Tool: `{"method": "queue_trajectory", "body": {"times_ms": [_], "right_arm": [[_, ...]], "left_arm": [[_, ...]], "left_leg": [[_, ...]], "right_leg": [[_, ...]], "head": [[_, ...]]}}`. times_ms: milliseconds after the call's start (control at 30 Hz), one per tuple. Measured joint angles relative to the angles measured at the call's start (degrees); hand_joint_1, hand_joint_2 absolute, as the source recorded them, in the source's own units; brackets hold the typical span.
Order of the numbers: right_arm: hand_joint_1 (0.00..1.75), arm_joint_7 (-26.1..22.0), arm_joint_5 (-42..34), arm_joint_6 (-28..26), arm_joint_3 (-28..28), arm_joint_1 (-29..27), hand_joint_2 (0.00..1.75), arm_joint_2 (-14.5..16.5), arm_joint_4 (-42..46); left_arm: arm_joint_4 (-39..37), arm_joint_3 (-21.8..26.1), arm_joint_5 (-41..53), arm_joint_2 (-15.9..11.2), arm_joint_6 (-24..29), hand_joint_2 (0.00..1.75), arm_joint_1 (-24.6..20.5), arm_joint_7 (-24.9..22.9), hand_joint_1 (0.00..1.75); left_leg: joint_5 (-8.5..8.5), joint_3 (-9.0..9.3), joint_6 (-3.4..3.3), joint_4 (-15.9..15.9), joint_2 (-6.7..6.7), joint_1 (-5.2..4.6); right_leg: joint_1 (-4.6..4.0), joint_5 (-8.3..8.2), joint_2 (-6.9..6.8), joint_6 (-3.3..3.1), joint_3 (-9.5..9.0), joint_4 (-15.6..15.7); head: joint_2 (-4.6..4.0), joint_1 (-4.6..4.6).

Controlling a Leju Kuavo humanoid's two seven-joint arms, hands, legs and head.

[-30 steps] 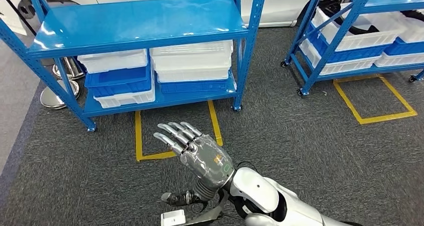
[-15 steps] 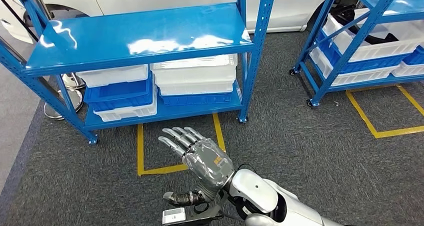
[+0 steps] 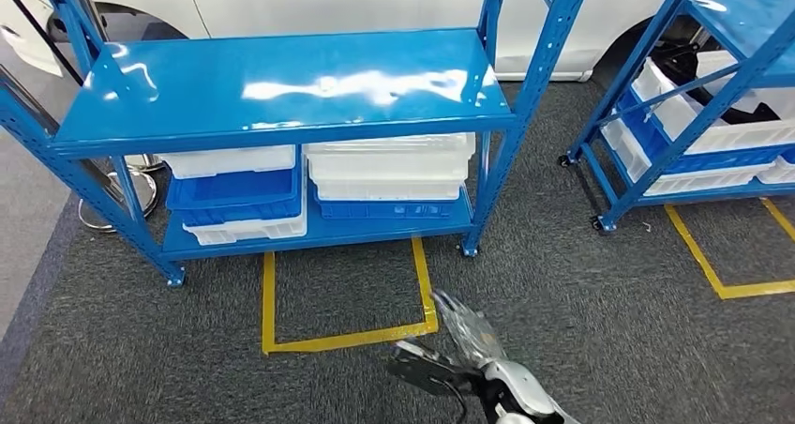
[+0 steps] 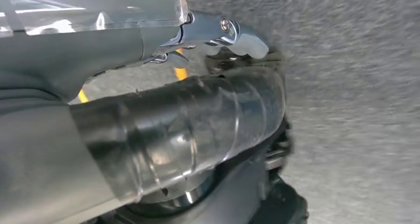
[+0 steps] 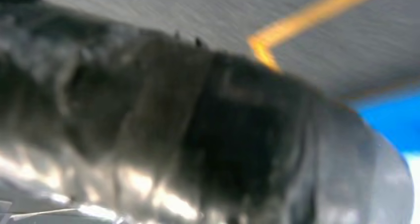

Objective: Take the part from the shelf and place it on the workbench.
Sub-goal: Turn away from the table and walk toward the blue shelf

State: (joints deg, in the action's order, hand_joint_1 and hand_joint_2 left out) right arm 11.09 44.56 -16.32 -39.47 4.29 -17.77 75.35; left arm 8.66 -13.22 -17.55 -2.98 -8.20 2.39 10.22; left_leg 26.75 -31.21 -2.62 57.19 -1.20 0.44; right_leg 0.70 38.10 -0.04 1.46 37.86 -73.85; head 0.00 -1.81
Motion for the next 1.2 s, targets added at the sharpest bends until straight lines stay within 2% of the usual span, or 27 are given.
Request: {"method": "queue_trajectory", "body": {"times_ms": [33,67,133,167,200,300,367,433,467,500,533,567,600,633,700,800,867,933,1067,1200], "right_arm": [[0.00,-1.23,-0.52,-0.81,2.10,-1.12,0.00,0.27,-4.72],[0.00,-2.45,-0.97,-1.54,4.36,-1.76,0.00,0.69,-10.03],[0.00,-4.52,-1.92,-2.20,8.38,-2.25,0.00,1.72,-20.56],[0.00,-5.59,-2.61,-1.94,10.20,-2.41,0.00,2.35,-25.75],[0.00,-6.63,-3.45,-1.35,11.70,-2.65,0.00,3.04,-30.19],[0.00,-8.90,-5.68,0.69,15.20,-3.16,0.00,5.46,-40.85],[0.00,-9.40,-6.21,1.18,16.88,-3.28,0.00,6.99,-46.08],[0.00,-9.62,-6.35,1.37,18.10,-3.37,0.87,8.32,-50.07],[0.00,-9.67,-6.37,1.52,18.55,-3.37,1.31,8.88,-51.62],[0.00,-9.62,-6.45,1.98,18.97,-3.36,1.75,9.39,-52.97],[0.00,-9.45,-6.58,2.69,19.34,-3.32,1.75,9.81,-54.21],[0.00,-9.22,-6.89,3.63,19.71,-3.30,1.75,10.24,-55.40],[0.00,-9.04,-7.43,4.76,20.12,-3.33,1.75,10.64,-56.61],[0.00,-9.06,-8.22,5.84,20.61,-3.38,1.75,11.02,-57.78],[0.00,-9.51,-10.29,7.67,21.85,-3.52,1.75,11.77,-59.73],[0.00,-9.48,-13.96,9.23,24.16,-3.83,1.75,13.34,-61.76],[0.00,-8.23,-16.07,10.70,25.88,-4.02,1.75,14.56,-62.83],[0.00,-6.75,-17.33,12.18,27.42,-4.17,1.75,15.61,-63.64],[0.00,-5.23,-18.19,13.08,29.27,-4.25,1.75,16.62,-64.51],[0.00,-2.19,-21.10,12.58,31.70,-4.63,1.75,17.77,-65.17]], "left_arm": [[-0.01,2.12,1.00,0.19,-0.03,0.00,0.08,0.19,0.00],[-0.01,3.78,1.02,0.34,0.02,0.00,0.16,0.35,0.00],[-0.01,6.36,0.79,0.72,0.22,0.00,0.21,0.59,0.00],[-0.02,7.49,0.69,0.88,0.34,0.00,0.13,0.71,0.00],[-0.02,8.35,0.68,1.00,0.43,0.00,0.06,0.81,0.00],[-0.03,9.93,0.88,0.92,0.59,0.00,-0.06,0.93,0.00],[-0.03,10.51,1.04,0.91,0.57,0.00,-0.19,0.92,0.00],[-0.03,10.88,1.09,1.00,0.55,0.00,-0.38,0.91,0.00],[-0.03,11.02,1.09,1.00,0.55,0.00,-0.44,0.91,0.00],[-0.03,11.19,1.10,0.99,0.57,0.00,-0.44,0.90,0.00],[-0.03,11.35,1.15,0.98,0.60,0.00,-0.42,0.88,0.00],[-0.03,11.47,1.24,0.95,0.63,0.00,-0.39,0.86,0.00],[-0.03,11.56,1.38,0.92,0.66,0.00,-0.34,0.82,0.00],[-0.03,11.60,1.56,0.90,0.68,0.00,-0.30,0.78,0.00],[-0.03,11.59,1.93,0.90,0.80,0.00,-0.44,0.67,0.00],[-0.03,11.58,2.38,0.92,1.86,0.00,-0.60,0.41,0.00],[-0.03,11.58,2.53,0.91,3.03,0.00,-0.79,0.00,0.00],[-0.03,11.58,2.74,0.90,4.02,0.00,-0.98,-0.57,0.00],[-0.03,11.58,2.96,0.90,4.65,1.75,-1.01,-1.27,0.00],[0.04,11.58,3.24,0.93,6.09,1.75,-0.83,-3.31,0.00]], "left_leg": [[0.75,0.99,-0.04,0.00,-0.25,-0.16],[1.53,2.04,-0.06,-0.02,-0.39,-0.35],[3.07,3.71,0.03,-0.05,-0.55,-0.68],[3.75,4.27,0.21,-0.11,-0.68,-0.78],[4.18,4.85,0.45,-0.09,-0.81,-0.83],[3.80,5.17,1.35,1.62,-0.70,-0.96],[4.23,2.58,1.91,6.32,-0.07,-0.85],[7.20,-1.73,2.55,12.61,0.42,-0.43],[8.81,-3.69,2.95,14.83,0.50,-0.20],[9.62,-4.98,3.33,15.63,0.59,0.01],[9.11,-5.46,3.62,14.73,0.68,0.19],[7.19,-5.14,3.83,12.17,0.75,0.36],[4.20,-4.34,3.90,8.54,0.83,0.52],[1.87,-3.60,3.87,5.26,0.91,0.55],[-0.33,-2.59,3.21,1.73,1.00,0.44],[-0.62,-1.65,1.83,1.43,0.98,0.36],[-0.54,-1.20,1.59,1.24,0.94,0.32],[-0.26,-1.00,1.59,1.24,0.87,0.19],[0.13,-0.99,1.35,1.23,0.89,0.08],[0.36,-1.01,1.03,1.23,0.93,-0.16]], "right_leg": [[-0.08,-0.26,0.00,-0.18,0.58,1.50],[-0.26,-2.29,-0.01,-0.59,0.55,4.42],[-0.89,-9.56,0.11,-1.97,-0.17,10.86],[-1.22,-12.31,0.15,-2.56,-0.64,12.93],[-1.47,-13.84,0.20,-3.02,-1.00,13.92],[-1.24,-13.44,0.21,-3.71,-2.74,15.05],[-0.82,-12.96,0.28,-4.19,-4.17,15.87],[-0.67,-12.03,0.26,-4.45,-5.33,16.17],[-0.58,-11.48,0.31,-4.39,-5.93,16.18],[-0.48,-10.92,0.38,-4.29,-6.60,16.18],[-0.35,-10.34,0.48,-4.12,-7.38,16.18],[-0.21,-9.73,0.56,-3.88,-8.24,16.18],[-0.09,-9.08,0.60,-3.58,-8.98,16.17],[-0.04,-8.43,0.62,-3.20,-9.72,16.04],[-0.15,-7.31,0.58,-2.33,-10.48,15.91],[-0.22,-6.41,0.57,-1.30,-11.37,16.04],[-0.16,-6.55,0.51,-1.47,-11.72,15.91],[-0.20,-6.91,0.40,-2.15,-11.82,15.92],[-0.15,-6.75,0.34,-2.61,-12.00,16.28],[-0.08,-5.95,0.32,-3.69,-12.59,17.33]], "head": [[0.00,-0.01],[0.00,-0.01],[0.00,0.01],[0.00,0.01],[0.00,0.00],[0.00,-0.03],[0.00,0.01],[0.00,0.04],[0.00,0.04],[0.00,0.04],[0.00,0.04],[0.00,0.04],[0.00,0.04],[0.00,0.05],[0.00,0.04],[0.00,0.02],[0.00,0.04],[0.00,0.04],[0.00,0.04],[0.00,0.04]]}}
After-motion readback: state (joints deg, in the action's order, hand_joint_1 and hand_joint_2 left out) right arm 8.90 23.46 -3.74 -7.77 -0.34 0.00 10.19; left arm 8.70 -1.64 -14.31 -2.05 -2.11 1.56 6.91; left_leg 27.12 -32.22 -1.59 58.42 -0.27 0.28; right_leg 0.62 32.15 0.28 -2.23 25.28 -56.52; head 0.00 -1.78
